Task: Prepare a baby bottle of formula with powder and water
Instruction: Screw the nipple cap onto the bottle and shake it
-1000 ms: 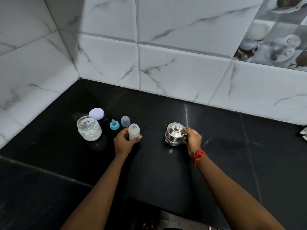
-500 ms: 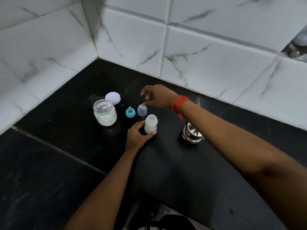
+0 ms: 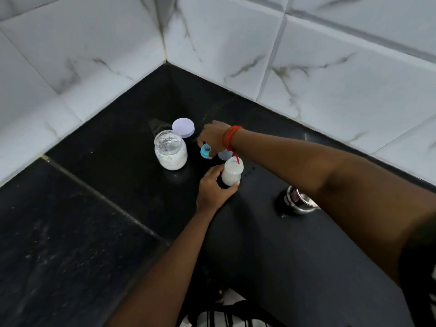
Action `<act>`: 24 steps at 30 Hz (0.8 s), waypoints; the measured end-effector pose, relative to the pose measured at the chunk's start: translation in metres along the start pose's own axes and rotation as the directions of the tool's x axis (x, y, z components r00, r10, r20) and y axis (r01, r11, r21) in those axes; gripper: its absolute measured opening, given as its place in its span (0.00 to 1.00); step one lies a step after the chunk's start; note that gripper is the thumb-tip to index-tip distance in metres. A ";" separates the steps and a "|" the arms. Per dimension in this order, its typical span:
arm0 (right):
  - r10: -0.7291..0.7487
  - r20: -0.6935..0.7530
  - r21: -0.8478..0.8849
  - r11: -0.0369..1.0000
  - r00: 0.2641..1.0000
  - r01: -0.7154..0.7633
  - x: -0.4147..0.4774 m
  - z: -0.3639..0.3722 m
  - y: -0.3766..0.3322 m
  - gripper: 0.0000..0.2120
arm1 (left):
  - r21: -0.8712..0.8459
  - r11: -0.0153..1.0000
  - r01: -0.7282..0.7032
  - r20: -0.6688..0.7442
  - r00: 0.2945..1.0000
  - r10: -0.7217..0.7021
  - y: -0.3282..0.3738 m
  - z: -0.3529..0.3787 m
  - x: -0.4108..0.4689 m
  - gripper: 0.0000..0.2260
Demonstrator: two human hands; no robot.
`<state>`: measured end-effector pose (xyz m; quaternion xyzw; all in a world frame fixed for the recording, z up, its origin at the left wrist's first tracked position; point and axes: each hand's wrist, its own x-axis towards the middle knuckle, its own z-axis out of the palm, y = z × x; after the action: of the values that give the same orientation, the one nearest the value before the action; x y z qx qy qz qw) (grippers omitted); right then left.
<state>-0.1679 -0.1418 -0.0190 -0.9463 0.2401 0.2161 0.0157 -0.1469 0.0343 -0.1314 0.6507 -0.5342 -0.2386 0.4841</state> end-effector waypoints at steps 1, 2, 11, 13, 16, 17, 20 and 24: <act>0.010 -0.024 0.019 1.000 1.000 -0.009 -0.002 -0.006 0.001 0.24 | 0.000 1.000 0.002 -0.004 1.000 -0.002 0.001 0.000 0.000 0.23; 0.032 -0.056 0.064 0.998 0.998 -0.028 -0.007 -0.015 0.003 0.24 | 0.001 1.000 0.003 -0.012 1.000 -0.003 0.003 0.000 0.001 0.22; 0.140 -0.097 0.294 0.950 0.985 -0.106 -0.114 -0.053 0.022 0.22 | -0.059 0.996 0.063 0.011 0.998 -0.063 -0.001 -0.001 0.000 0.22; 0.151 -0.053 0.294 0.947 0.987 -0.129 -0.130 -0.038 0.018 0.23 | -0.071 0.996 0.063 -0.001 0.998 -0.063 0.000 -0.001 0.000 0.22; 0.148 -0.044 0.287 0.949 0.988 -0.129 -0.145 -0.020 0.006 0.24 | -0.081 0.995 0.064 0.012 0.998 -0.063 0.002 -0.003 0.002 0.23; 0.147 -0.055 0.294 0.948 0.988 -0.125 -0.148 -0.015 0.002 0.24 | -0.079 0.995 0.065 0.017 0.998 -0.064 0.002 -0.003 0.002 0.23; 0.161 -0.082 0.319 0.939 0.984 -0.127 -0.149 -0.008 -0.007 0.24 | -0.074 0.995 0.064 0.028 0.998 -0.062 0.002 -0.003 0.003 0.23; 0.151 -0.050 0.294 0.947 0.987 -0.130 -0.144 -0.008 -0.013 0.25 | -0.062 0.996 0.064 0.036 0.997 -0.062 0.000 -0.003 0.005 0.23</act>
<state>-0.2730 -0.0671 0.0470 -0.9213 0.3366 0.1448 0.1302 -0.1428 0.0312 -0.1288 0.6475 -0.5138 -0.2813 0.4874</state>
